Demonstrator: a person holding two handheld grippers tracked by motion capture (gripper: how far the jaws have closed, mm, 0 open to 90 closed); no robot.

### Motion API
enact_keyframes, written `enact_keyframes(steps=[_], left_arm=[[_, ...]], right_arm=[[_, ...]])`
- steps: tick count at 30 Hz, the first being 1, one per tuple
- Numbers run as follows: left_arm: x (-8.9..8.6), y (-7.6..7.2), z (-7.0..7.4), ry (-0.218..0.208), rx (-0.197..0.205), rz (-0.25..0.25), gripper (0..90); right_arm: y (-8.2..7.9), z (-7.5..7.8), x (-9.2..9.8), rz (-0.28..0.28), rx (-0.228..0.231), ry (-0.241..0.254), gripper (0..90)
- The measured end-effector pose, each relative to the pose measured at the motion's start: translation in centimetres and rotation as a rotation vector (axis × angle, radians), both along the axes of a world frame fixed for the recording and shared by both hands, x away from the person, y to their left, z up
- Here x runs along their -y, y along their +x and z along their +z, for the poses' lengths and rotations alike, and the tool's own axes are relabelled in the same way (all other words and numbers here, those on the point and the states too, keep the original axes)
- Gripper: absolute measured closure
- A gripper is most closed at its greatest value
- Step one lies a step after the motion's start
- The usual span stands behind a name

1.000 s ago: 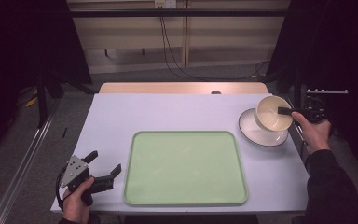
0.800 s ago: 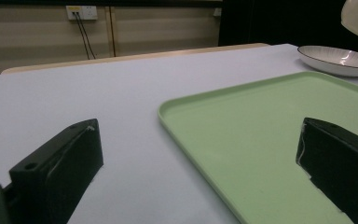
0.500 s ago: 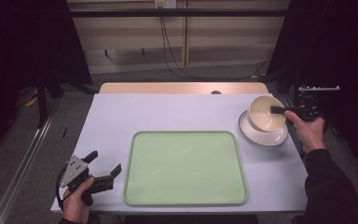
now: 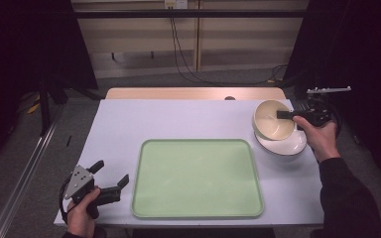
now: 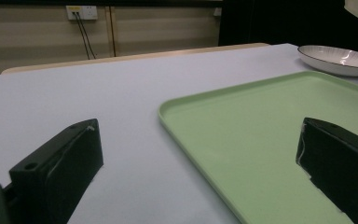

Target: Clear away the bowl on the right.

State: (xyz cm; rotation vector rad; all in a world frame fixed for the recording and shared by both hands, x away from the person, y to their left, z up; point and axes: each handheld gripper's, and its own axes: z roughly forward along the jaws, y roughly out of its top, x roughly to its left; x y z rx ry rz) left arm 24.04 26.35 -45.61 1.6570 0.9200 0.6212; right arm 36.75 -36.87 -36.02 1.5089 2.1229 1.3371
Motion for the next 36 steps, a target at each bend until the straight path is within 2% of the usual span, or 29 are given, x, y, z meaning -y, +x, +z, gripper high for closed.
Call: enact_keyframes(steps=[13, 36], left_arm=[[0.0, 0.0, 0.0, -0.001, -0.001, -0.001, 0.4], [0.0, 0.0, 0.0, 0.001, -0.001, -0.002, 0.4]], right_arm=[[0.1, 0.3, -2.1, 0.053, -0.007, -0.008, 83.9], [0.8, -0.6, -5.3, 0.121, -0.042, -0.050, 83.9]])
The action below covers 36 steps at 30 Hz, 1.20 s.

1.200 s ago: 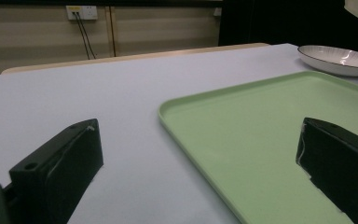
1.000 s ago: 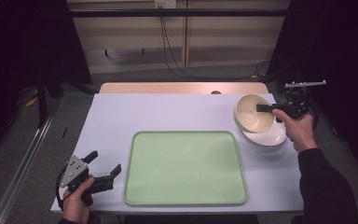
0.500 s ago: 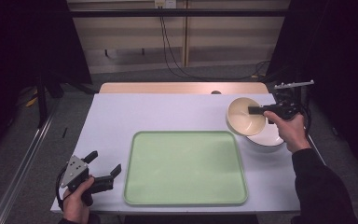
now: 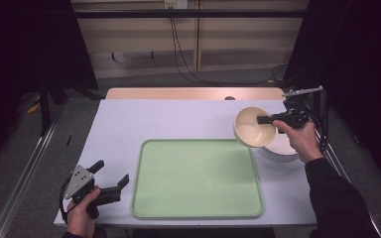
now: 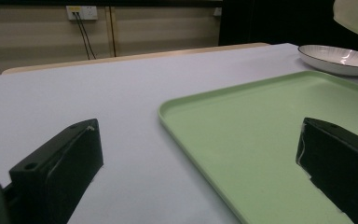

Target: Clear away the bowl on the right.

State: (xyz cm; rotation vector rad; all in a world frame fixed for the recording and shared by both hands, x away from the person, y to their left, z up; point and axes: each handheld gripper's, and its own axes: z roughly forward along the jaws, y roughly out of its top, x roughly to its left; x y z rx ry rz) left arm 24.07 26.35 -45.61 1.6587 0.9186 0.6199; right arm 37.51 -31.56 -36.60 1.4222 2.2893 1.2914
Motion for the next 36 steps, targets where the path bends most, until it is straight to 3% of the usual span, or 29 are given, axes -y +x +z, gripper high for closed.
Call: enact_keyframes(steps=[17, 36], left_arm=[[0.0, 0.0, 0.0, -0.003, -0.001, -0.004, 0.4], [0.0, 0.0, 0.0, -0.002, -0.001, -0.008, 0.4]], right_arm=[[0.6, -1.0, -2.3, 0.048, -0.038, -0.033, 83.9], [1.9, -3.7, -4.4, 0.051, -0.101, -0.108, 83.8]])
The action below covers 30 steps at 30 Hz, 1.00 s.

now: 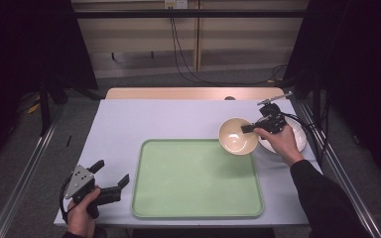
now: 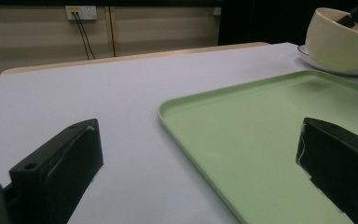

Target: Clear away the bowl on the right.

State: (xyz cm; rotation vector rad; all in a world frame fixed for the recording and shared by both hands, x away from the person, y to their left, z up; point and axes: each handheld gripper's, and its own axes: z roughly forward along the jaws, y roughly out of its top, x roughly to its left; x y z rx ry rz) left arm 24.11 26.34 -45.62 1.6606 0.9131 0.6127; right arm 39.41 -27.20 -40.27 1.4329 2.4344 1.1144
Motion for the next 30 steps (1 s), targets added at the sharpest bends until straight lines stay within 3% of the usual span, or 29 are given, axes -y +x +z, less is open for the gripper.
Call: enact_keyframes(steps=[7, 11, 14, 30], left_arm=[[0.0, 0.0, 0.0, 0.000, 0.000, 0.001, 0.4], [0.0, 0.0, 0.0, 0.003, 0.001, 0.002, 0.4], [0.0, 0.0, 0.0, -0.002, -0.003, -0.001, 0.4], [0.0, 0.0, 0.0, -0.001, -0.004, 0.004, 0.4]], right_arm=[[0.4, -1.3, -0.4, 0.001, -0.026, -0.034, 83.8], [0.6, -2.0, -0.3, 0.009, -0.049, -0.021, 83.8], [0.5, -2.1, -0.5, -0.012, -0.072, -0.038, 83.8], [0.9, -3.7, -0.5, 0.002, -0.127, -0.042, 83.7]])
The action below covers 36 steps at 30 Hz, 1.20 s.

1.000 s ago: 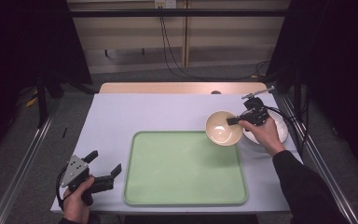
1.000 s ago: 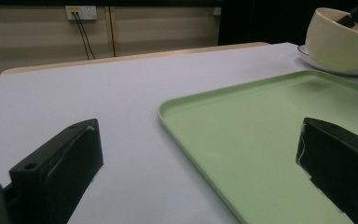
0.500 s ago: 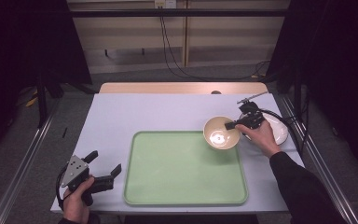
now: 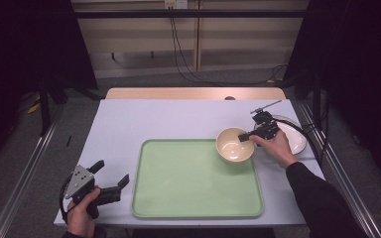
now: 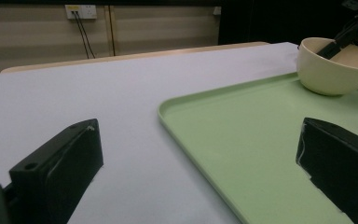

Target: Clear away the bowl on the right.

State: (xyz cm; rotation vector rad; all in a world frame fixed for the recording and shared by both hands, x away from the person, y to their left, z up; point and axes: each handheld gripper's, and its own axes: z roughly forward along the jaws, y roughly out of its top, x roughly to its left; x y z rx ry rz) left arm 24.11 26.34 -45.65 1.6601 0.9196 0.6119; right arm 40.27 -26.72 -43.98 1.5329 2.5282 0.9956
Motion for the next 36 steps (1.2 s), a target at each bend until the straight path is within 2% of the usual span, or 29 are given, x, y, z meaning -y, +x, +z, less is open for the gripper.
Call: enact_keyframes(steps=[7, 12, 24, 27, 29, 36], left_arm=[[0.0, 0.0, 0.0, 0.002, 0.001, 0.002, 0.4], [0.0, 0.0, 0.0, 0.004, 0.002, 0.002, 0.4], [0.0, 0.0, 0.0, 0.000, 0.000, -0.005, 0.4], [0.0, 0.0, 0.0, 0.002, 0.003, 0.002, 0.4], [0.0, 0.0, 0.0, 0.001, 0.003, 0.001, 0.4], [0.0, 0.0, 0.0, 0.000, 0.003, 0.001, 0.4]], right_arm=[[0.2, -0.5, 0.4, -0.010, -0.012, 0.018, 84.0], [0.2, -0.8, 0.4, -0.010, -0.010, -0.006, 84.4], [0.1, -1.1, 0.3, -0.008, 0.003, -0.023, 84.5], [0.0, -1.2, 0.4, 0.004, 0.029, -0.031, 84.3], [-0.1, -1.2, 0.3, -0.007, 0.035, -0.030, 84.2], [-0.4, -1.5, 0.1, 0.011, 0.106, -0.036, 80.9]])
